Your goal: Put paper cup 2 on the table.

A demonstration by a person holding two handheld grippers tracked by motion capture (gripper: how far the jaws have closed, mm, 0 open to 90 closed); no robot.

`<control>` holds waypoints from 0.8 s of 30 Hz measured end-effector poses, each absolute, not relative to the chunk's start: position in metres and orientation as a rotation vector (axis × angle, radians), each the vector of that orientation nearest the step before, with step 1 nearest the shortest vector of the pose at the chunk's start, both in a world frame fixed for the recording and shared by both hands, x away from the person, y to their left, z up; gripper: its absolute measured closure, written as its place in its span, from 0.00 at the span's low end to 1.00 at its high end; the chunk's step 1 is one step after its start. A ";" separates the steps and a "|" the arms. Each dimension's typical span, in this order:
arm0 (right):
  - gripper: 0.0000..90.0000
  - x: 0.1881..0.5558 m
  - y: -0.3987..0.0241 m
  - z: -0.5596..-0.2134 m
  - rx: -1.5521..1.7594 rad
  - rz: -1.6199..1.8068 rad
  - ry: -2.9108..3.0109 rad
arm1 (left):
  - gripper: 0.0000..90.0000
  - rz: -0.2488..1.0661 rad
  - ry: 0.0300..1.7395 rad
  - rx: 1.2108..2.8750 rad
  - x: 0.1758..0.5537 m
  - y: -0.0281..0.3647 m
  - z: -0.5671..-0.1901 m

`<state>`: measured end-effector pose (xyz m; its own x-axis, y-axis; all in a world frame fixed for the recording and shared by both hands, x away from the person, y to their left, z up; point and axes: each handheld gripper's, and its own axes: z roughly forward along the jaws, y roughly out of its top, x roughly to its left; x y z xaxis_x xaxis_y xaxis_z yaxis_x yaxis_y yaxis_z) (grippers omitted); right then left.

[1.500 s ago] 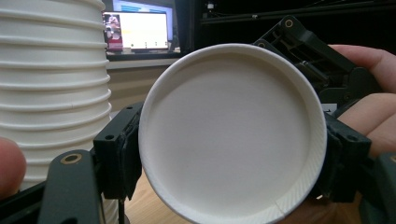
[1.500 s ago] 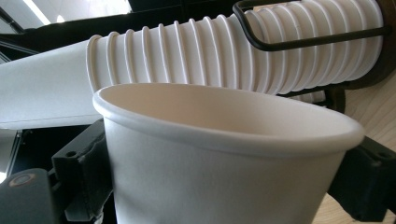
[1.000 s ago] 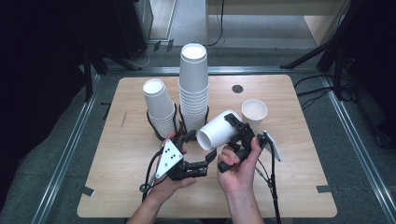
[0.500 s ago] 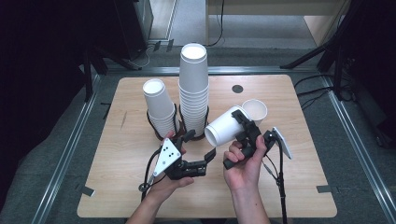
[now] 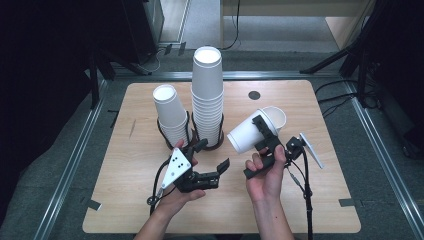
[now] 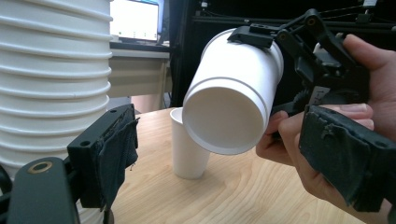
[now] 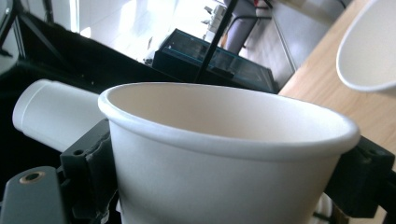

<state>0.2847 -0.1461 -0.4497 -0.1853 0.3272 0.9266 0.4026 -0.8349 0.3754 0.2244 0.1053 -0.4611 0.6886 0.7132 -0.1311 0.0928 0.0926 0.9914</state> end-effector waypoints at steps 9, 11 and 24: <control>0.13 0.278 -0.143 -0.440 -1.986 -2.373 -1.178 | 0.13 0.519 0.728 1.425 0.225 0.106 -0.461; 0.13 0.276 -0.142 -0.437 -1.967 -2.399 -1.263 | 0.13 0.520 0.728 1.421 0.225 0.107 -0.461; 0.14 0.265 -0.137 -0.423 -1.959 -2.519 -1.704 | 0.14 0.516 0.741 1.416 0.227 0.110 -0.460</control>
<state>0.2652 -0.1367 -0.4230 -0.3351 0.8007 0.4965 0.1626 -0.4699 0.8676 0.2267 0.1099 -0.4604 0.6795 0.7179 -0.1513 0.1070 0.1070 0.9885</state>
